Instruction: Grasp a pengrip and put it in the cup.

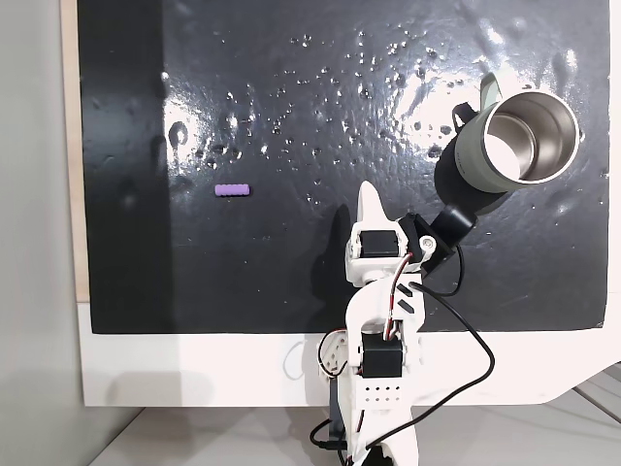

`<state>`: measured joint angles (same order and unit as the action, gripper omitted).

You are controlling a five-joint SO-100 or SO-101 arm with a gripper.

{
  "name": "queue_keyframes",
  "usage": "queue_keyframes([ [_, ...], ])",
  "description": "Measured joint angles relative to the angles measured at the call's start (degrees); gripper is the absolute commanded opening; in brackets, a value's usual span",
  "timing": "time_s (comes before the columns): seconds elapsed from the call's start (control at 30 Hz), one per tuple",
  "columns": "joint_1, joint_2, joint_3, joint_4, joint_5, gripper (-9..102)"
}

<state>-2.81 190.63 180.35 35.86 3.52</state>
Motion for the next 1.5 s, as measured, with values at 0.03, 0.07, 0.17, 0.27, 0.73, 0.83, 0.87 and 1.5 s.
queue_keyframes([
  [0.03, 0.0, 0.0, 0.0, 0.0, 0.0, 0],
  [0.07, 0.0, 0.0, 0.0, 0.0, 0.0, 0],
  [0.17, 0.0, 0.0, 0.0, 0.0, 0.0, 0],
  [0.27, 0.0, 0.0, 0.0, 0.0, 0.0, 0],
  [0.73, -3.4, 0.0, -4.0, 8.3, 0.0, 0],
  [0.83, -6.1, -1.8, -8.8, 12.3, -0.6, 0],
  [0.87, -6.6, -3.7, -11.1, 13.1, -0.7, 0],
  [1.5, -21.3, -57.5, -63.2, 39.6, 18.7, 21],
])
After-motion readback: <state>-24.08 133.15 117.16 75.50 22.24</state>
